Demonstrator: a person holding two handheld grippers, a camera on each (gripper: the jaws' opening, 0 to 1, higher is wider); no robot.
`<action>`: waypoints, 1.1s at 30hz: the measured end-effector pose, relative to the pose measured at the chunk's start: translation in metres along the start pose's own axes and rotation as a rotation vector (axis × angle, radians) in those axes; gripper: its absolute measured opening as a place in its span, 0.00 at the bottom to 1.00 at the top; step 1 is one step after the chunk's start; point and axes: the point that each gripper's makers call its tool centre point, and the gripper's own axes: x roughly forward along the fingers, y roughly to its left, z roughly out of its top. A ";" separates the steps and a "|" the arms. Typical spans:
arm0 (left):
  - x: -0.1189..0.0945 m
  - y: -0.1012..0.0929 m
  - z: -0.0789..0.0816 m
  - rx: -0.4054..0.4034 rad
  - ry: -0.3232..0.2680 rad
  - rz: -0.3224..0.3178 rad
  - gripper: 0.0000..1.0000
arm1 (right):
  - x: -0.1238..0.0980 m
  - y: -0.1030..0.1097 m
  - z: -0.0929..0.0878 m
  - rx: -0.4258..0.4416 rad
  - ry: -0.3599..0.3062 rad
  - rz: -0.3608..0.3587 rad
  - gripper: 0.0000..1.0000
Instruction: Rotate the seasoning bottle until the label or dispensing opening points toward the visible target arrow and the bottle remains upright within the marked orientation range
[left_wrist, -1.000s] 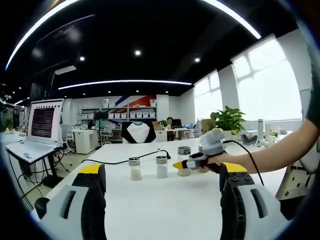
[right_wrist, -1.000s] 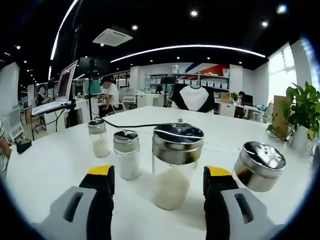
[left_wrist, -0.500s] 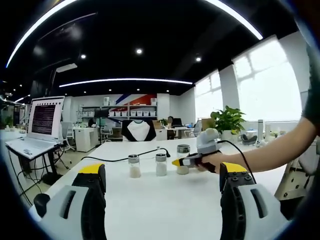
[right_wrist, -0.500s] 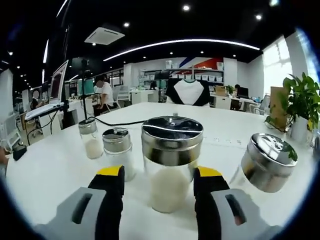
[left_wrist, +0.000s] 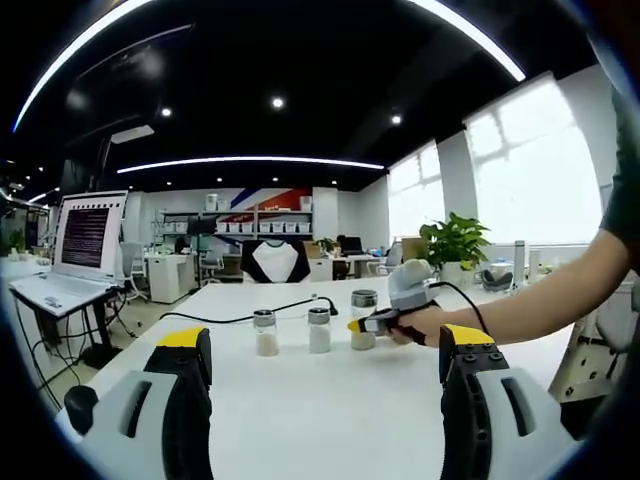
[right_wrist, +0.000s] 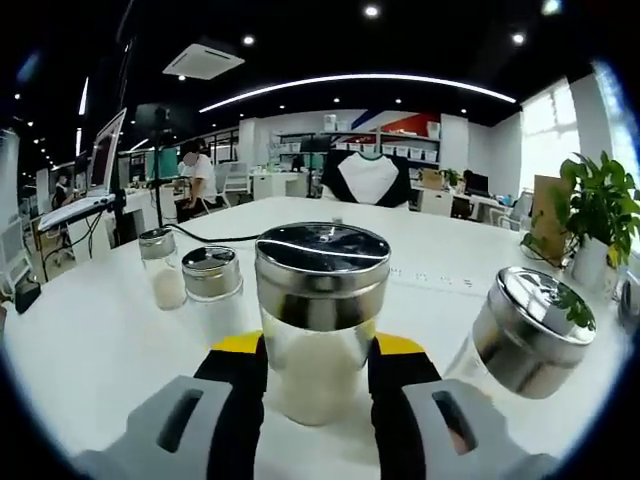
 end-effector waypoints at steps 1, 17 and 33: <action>0.000 0.000 0.000 0.000 -0.001 -0.001 1.00 | 0.000 0.000 0.000 0.001 0.004 -0.001 0.39; 0.000 0.001 0.000 0.005 0.004 0.005 1.00 | 0.001 0.001 -0.001 0.003 0.017 -0.018 0.38; 0.004 0.004 0.004 0.014 -0.001 -0.005 0.99 | -0.011 0.008 -0.004 0.003 0.034 0.008 0.38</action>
